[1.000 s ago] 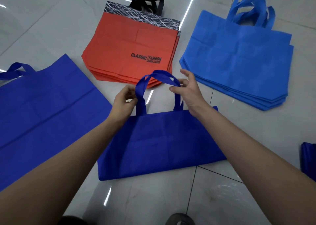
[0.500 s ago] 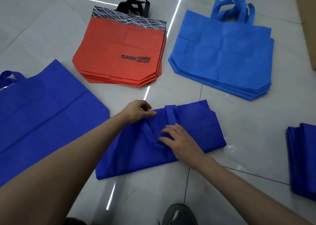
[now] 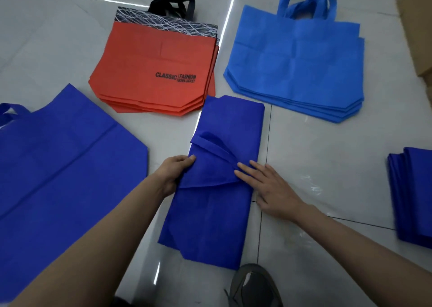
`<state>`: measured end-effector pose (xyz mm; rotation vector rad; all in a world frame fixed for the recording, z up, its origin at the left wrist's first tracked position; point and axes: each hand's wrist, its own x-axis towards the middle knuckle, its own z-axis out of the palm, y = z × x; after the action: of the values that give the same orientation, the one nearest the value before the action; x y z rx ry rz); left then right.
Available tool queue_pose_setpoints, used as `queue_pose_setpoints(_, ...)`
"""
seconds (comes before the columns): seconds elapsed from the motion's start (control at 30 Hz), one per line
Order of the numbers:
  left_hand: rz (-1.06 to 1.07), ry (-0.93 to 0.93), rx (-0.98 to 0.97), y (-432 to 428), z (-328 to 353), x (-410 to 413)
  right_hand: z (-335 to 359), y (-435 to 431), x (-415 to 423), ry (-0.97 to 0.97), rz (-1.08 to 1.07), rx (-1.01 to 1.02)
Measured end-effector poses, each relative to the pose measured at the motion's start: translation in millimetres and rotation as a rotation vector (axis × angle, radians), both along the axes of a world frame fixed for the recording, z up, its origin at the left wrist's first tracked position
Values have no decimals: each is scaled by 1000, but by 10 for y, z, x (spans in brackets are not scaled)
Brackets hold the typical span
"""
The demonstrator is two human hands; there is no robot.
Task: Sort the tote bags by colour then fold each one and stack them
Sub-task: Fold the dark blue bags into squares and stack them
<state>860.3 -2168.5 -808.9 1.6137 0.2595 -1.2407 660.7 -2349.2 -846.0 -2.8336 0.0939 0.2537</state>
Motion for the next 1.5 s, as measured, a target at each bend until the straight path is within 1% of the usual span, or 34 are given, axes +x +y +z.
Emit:
queue_pose_setpoints(0.07,54,58,-43,46,-15,-50,2,-6,-4,63,0,29)
queue_pose_setpoints(0.13,81,78,-49,59,-21,-43,10,14,5,96,-5,13)
queue_pose_setpoints(0.27,69,147,-9,18,35,19,-37,-4,-12,128,17,-10)
queue_pose_setpoints(0.33,63,155,11,-14,53,48,-71,13,-9,107,20,-46)
queue_pose_setpoints(0.37,41,84,27,-20,18,64,-72,33,6,101,-3,-52)
queue_pose_setpoints(0.4,6,-55,49,-16,-15,75,-72,50,26,96,-35,-41)
queue_pose_setpoints(0.43,-34,-255,59,10,-56,87,-79,62,41,92,-72,-15)
queue_pose_setpoints(0.5,-172,-659,3,140,-105,132,-85,79,56,83,-114,37)
queue_pose_setpoints(0.53,-294,-808,-35,220,-141,166,-101,62,62,75,-119,61)
queue_pose_setpoints(0.57,-463,-909,-43,292,-153,199,-120,35,63,74,-125,90)
queue_pose_setpoints(0.6,-634,-964,-43,341,-182,244,-132,16,70,73,-134,124)
queue_pose_setpoints(0.63,-776,-958,-36,375,-206,285,-160,-7,75,68,-148,169)
queue_pose_setpoints(0.67,-861,-922,-28,370,-230,328,-162,-16,82,57,-163,222)
queue_pose_setpoints(0.7,-869,-867,-14,342,-222,341,-159,-12,95,43,-188,283)
queue_pose_setpoints(0.73,-802,-814,-23,297,-229,354,-154,6,105,6,-226,357)
queue_pose_setpoints(0.77,-681,-749,-49,240,-194,336,-145,42,119,-66,-298,475)
queue_pose_setpoints(0.8,-555,-670,-117,186,-151,298,-112,101,143,-157,-403,635)
queue_pose_setpoints(0.83,-479,-630,-152,130,-112,253,-61,153,185,-247,-532,787)
queue_pose_setpoints(0.87,-437,-623,-168,72,-99,220,10,189,238,-299,-679,897)
queue_pose_setpoints(0.93,-387,-635,-104,-58,-113,169,108,221,359,-291,-970,962)
queue_pose_setpoints(1.0,-289,-673,-60,-206,-143,141,145,197,483,-286,-1137,931)
queue_pose_setpoints(1.13,-76,-664,78,-445,-155,69,137,112,726,-329,-1287,780)
queue_pose_setpoints(1.2,26,-654,100,-497,-135,54,122,80,827,-304,-1364,703)
queue_pose_setpoints(1.27,79,-639,108,-515,-104,51,118,42,886,-240,-1399,642)
queue_pose_setpoints(1.37,-13,-656,136,-526,-86,15,171,35,891,-92,-1400,531)
queue_pose_setpoints(1.4,-58,-673,151,-526,-76,-12,213,62,881,-60,-1383,444)
queue_pose_setpoints(1.43,-98,-688,164,-519,-73,-44,240,102,863,-76,-1337,308)
queue_pose_setpoints(1.47,-132,-701,178,-504,-66,-82,250,142,834,-155,-1246,149)
queue_pose_setpoints(1.5,-160,-712,191,-473,-68,-125,270,181,799,-265,-1106,7)
